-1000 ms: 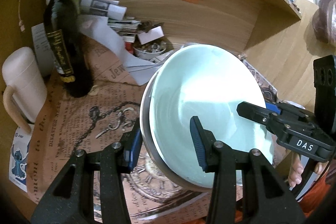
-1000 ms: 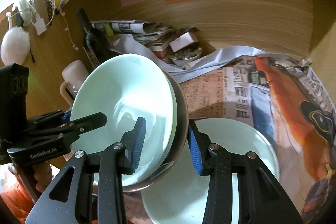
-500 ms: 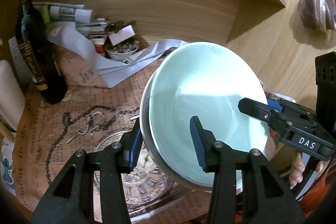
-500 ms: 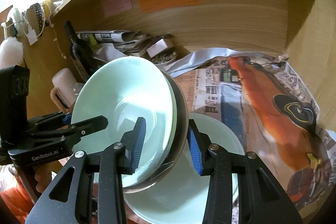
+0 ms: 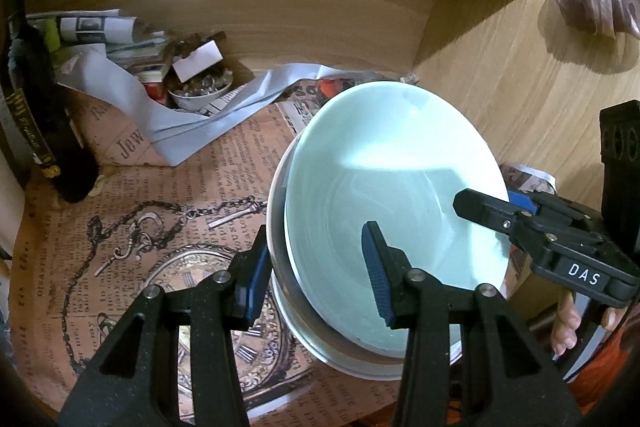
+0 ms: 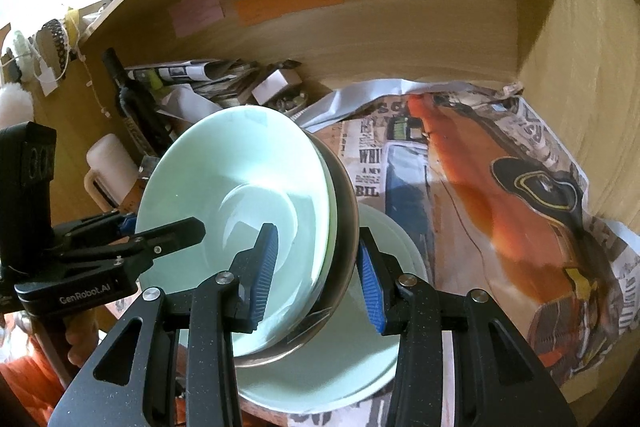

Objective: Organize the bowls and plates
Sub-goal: 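Lower the mint green bowl into the stacked bowls and open the left gripper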

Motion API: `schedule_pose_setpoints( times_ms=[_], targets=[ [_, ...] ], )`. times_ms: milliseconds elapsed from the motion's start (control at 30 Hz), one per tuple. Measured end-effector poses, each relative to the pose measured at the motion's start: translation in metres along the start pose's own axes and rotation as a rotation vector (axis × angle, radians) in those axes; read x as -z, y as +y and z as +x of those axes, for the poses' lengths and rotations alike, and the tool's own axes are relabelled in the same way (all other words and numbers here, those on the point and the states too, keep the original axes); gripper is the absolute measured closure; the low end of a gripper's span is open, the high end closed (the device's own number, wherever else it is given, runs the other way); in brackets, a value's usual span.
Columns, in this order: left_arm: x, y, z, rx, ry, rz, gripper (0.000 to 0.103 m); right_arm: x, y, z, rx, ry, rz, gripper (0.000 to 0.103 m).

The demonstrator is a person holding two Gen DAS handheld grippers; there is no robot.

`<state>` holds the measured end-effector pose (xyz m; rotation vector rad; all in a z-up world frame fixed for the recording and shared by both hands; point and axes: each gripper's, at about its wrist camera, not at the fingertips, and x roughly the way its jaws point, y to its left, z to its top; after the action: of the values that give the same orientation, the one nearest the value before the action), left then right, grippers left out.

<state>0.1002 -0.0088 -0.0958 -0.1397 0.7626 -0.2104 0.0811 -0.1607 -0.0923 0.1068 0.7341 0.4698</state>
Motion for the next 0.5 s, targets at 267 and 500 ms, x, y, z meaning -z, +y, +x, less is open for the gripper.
schedule_pose_setpoints(
  times_ms=[267, 500],
  targets=[
    [0.002, -0.006, 0.012, 0.015, 0.038, 0.004, 0.059, 0.006, -0.011, 0.003, 0.012, 0.031, 0.024, 0.067],
    [0.004, -0.011, 0.02, 0.028, 0.063, 0.013, 0.059, 0.01, -0.022, 0.006, 0.008, 0.055, 0.055, 0.067]
  ],
)
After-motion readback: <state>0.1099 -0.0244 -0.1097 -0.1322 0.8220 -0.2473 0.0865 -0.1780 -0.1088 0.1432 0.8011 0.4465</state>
